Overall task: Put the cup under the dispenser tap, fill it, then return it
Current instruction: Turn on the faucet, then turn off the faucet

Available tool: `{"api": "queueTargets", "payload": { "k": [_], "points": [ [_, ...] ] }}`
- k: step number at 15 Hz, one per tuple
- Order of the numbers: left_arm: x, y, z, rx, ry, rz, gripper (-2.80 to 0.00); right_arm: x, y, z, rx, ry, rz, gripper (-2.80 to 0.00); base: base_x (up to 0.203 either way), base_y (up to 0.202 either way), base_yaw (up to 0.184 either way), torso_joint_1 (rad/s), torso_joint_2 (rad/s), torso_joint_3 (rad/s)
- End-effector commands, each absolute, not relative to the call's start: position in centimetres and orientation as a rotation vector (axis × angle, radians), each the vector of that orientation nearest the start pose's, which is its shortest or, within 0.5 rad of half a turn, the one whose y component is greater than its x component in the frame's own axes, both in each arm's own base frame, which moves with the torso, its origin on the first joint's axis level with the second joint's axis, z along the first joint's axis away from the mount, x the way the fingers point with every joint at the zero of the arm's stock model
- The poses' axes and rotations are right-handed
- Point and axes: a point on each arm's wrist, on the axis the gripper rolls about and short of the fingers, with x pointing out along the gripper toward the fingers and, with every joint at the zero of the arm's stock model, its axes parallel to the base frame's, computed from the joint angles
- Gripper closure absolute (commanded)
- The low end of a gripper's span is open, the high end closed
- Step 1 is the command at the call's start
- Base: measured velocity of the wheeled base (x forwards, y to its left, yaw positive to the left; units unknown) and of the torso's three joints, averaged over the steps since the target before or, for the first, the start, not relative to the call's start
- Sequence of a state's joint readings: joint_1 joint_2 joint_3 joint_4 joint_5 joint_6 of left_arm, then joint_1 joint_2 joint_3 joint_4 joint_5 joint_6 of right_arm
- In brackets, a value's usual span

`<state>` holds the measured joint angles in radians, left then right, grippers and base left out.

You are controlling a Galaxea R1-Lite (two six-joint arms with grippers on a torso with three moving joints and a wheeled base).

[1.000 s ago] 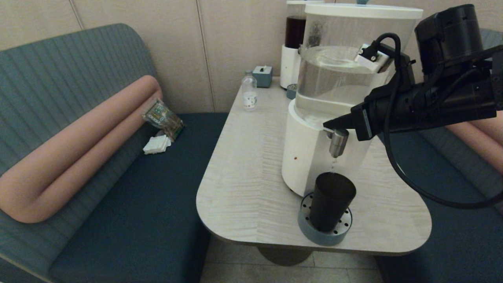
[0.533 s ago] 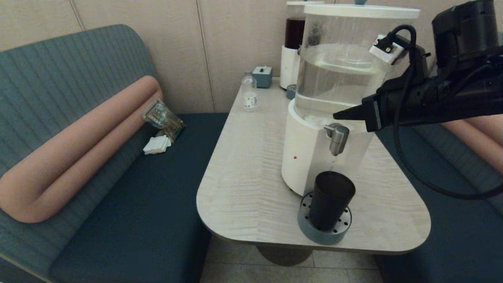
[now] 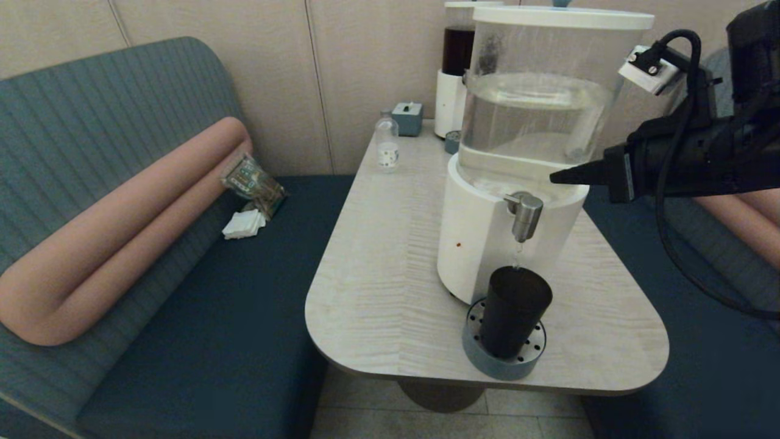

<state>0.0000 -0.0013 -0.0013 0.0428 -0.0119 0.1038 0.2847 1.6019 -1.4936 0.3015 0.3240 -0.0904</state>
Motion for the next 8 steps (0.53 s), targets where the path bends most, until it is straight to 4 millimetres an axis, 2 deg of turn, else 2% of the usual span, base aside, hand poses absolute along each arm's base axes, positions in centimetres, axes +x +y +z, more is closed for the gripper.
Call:
{"api": "queueTargets", "payload": {
  "k": [1,5,8],
  "points": [
    [-2.3,0.0,7.2,0.104,0.041,-0.014,0.0,24.8,7.5,32.3,-0.076,0.367,0.607,0.0,0.0,0.0,0.0,0.0,0.0,0.0],
    [-2.3,0.0,7.2,0.104,0.041,-0.014,0.0,20.5,4.7,31.4,-0.06,0.383,0.537,0.0,0.0,0.0,0.0,0.0,0.0,0.0],
    [-2.3,0.0,7.2,0.104,0.041,-0.014,0.0,16.4,1.9,31.6,-0.028,0.36,0.433,0.0,0.0,0.0,0.0,0.0,0.0,0.0]
  ]
}}
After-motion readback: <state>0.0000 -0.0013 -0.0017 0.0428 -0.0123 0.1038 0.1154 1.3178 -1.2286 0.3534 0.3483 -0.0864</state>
